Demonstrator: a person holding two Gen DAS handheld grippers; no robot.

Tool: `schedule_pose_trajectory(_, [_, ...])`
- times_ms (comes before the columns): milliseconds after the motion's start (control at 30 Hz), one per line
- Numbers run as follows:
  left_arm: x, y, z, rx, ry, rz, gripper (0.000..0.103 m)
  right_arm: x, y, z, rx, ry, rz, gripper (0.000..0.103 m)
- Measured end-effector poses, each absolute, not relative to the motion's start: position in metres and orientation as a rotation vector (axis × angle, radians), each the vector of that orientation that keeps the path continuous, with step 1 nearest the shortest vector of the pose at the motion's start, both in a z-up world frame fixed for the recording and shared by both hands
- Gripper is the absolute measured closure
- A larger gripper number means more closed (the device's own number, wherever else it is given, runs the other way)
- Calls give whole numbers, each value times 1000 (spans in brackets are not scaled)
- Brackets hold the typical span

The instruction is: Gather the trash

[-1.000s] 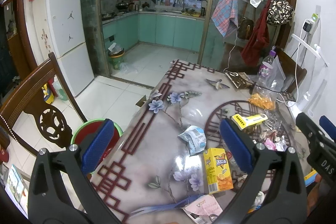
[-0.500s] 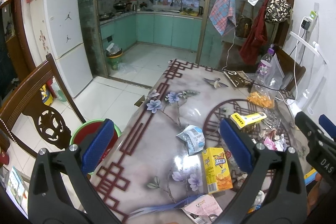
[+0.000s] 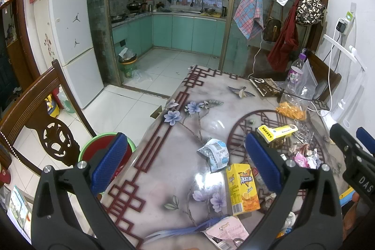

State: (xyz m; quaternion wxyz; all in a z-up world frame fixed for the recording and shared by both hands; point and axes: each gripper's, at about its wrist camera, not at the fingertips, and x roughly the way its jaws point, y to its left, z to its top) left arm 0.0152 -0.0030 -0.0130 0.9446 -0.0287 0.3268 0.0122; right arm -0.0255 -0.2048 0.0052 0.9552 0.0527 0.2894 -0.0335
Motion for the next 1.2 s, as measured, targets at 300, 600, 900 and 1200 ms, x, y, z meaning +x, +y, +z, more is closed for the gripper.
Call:
schedule_pose_trajectory(300, [15, -2, -13, -58, 667, 25, 4, -25, -204, 5, 106, 589, -69, 7])
schedule_pose_trajectory(600, [15, -2, -13, -58, 668, 24, 4, -26, -202, 3, 101, 592, -62, 7])
schedule_pose_trajectory(900, [14, -2, -16, -58, 673, 23, 4, -26, -200, 1, 99, 599, -54, 7])
schedule_pose_trajectory(1200, [11, -6, -37, -65, 776, -87, 4, -38, -236, -19, 126, 707, -51, 7])
